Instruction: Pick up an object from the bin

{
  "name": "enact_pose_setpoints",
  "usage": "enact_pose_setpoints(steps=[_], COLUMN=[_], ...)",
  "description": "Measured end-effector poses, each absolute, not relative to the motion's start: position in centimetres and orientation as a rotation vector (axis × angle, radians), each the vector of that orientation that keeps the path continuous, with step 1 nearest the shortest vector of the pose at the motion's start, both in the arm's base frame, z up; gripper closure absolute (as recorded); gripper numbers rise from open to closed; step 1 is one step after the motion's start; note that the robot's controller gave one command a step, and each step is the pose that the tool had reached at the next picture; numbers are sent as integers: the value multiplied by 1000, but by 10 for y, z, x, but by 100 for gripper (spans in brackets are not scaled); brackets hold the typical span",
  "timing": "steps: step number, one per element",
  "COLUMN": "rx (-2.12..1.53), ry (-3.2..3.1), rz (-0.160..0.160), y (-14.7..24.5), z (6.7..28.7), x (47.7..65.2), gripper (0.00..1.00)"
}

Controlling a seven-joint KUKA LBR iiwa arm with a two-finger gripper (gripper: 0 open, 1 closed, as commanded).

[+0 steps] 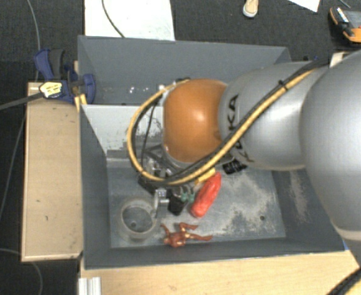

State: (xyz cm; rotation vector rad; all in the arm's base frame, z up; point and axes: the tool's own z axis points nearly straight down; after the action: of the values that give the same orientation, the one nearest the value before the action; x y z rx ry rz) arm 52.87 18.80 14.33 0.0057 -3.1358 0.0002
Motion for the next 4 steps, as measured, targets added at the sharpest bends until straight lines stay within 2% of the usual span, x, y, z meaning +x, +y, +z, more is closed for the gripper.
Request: enact_pose_setpoints(steps=[1,2,3,4], rx=[-5,-630,-427,-994], ry=[-3143,-3091,-3144,-3000], rz=[-2,-16,-21,-30], y=[187,166,180,161], z=[148,78,78,74], x=[531,551,525,548], gripper=[0,0,0,0])
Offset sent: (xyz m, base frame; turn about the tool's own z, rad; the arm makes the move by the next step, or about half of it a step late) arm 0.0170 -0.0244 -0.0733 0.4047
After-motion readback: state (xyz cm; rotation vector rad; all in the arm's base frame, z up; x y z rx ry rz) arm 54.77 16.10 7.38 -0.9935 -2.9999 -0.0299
